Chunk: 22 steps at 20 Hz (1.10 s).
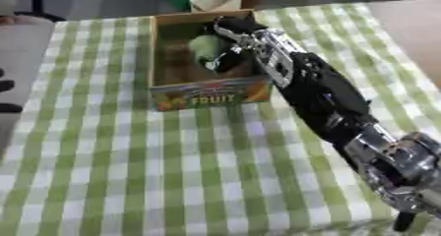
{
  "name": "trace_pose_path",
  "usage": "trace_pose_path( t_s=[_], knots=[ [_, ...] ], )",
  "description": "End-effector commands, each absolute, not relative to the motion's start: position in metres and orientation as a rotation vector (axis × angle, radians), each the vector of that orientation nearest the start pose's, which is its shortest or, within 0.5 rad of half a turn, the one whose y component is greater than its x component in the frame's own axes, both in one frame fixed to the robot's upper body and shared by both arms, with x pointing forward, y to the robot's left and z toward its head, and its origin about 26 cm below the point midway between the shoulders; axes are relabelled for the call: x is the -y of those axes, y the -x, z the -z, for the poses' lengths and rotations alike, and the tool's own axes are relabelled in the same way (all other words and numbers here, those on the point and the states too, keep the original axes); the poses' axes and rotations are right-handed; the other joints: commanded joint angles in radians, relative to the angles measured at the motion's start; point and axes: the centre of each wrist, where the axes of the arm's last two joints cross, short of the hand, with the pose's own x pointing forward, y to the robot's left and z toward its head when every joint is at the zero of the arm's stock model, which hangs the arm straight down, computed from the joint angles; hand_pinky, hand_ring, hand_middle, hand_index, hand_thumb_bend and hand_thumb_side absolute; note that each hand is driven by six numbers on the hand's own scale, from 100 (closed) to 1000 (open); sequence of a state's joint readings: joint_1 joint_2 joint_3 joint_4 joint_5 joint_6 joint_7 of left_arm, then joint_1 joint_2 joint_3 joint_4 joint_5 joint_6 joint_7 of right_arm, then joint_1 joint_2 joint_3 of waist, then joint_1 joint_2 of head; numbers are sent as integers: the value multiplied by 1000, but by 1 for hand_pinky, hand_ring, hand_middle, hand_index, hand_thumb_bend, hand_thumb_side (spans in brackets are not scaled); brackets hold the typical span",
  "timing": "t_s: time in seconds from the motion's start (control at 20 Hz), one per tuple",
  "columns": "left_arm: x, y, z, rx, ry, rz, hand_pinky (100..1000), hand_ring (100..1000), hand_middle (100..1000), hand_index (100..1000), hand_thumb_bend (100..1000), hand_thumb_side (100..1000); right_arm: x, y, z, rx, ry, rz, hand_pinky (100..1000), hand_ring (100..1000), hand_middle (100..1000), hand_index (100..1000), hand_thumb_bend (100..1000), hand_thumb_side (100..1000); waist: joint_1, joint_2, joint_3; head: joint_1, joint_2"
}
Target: Pick up objects on the table and place them in the box.
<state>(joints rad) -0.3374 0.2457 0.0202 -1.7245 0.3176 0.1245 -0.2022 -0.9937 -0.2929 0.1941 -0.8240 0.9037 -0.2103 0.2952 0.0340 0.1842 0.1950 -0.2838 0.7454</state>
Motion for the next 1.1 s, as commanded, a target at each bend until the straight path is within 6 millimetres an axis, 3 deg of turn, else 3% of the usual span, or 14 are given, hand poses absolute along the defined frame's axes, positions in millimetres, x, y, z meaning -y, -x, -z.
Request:
trace_pose_path(
  t_s=[0.05, 0.2, 0.35, 0.5, 0.55, 0.7, 0.9, 1.1],
  knots=[
    [-263, -342, -153, 1931, 318, 284, 601, 787, 736, 728, 197, 210, 213, -491, -185, 1542, 799, -1524, 893, 954, 962, 957, 394, 468, 0, -14, -3, 1, -10],
    [-264, -342, -153, 1931, 315, 284, 601, 787, 736, 728, 197, 210, 218, -490, -191, 1559, 803, -1506, 908, 960, 980, 967, 413, 535, -1, -13, -8, 5, -12],
    [-265, -342, -154, 1934, 310, 281, 601, 787, 736, 728, 197, 209, 224, -488, -199, 1587, 805, -1481, 900, 950, 971, 960, 364, 500, -1, -13, -12, 10, -15],
    [-267, -342, -154, 1937, 301, 275, 601, 787, 736, 728, 197, 209, 237, -482, -211, 1679, 808, -1393, 851, 890, 901, 922, 196, 379, -1, -12, -21, 24, -19],
    [-267, -342, -154, 1938, 297, 273, 601, 787, 736, 728, 196, 209, 242, -480, -214, 1720, 796, -1343, 827, 863, 879, 906, 100, 366, -1, -11, -24, 32, -21],
    [-269, -342, -155, 1942, 289, 266, 601, 787, 736, 728, 198, 210, 260, -468, -225, 1840, 773, -1182, 792, 823, 836, 877, 100, 213, -3, -9, -33, 45, -24],
    [-272, -342, -155, 1941, 273, 259, 601, 787, 736, 727, 198, 211, 287, -448, -235, 1939, 711, -986, 737, 771, 777, 821, 100, 128, -5, -6, -43, 57, -25],
    [-273, -342, -155, 1943, 265, 254, 601, 786, 736, 727, 198, 212, 315, -428, -238, 1975, 707, -828, 713, 746, 751, 804, 100, 100, -7, -3, -52, 66, -26]
  ],
)
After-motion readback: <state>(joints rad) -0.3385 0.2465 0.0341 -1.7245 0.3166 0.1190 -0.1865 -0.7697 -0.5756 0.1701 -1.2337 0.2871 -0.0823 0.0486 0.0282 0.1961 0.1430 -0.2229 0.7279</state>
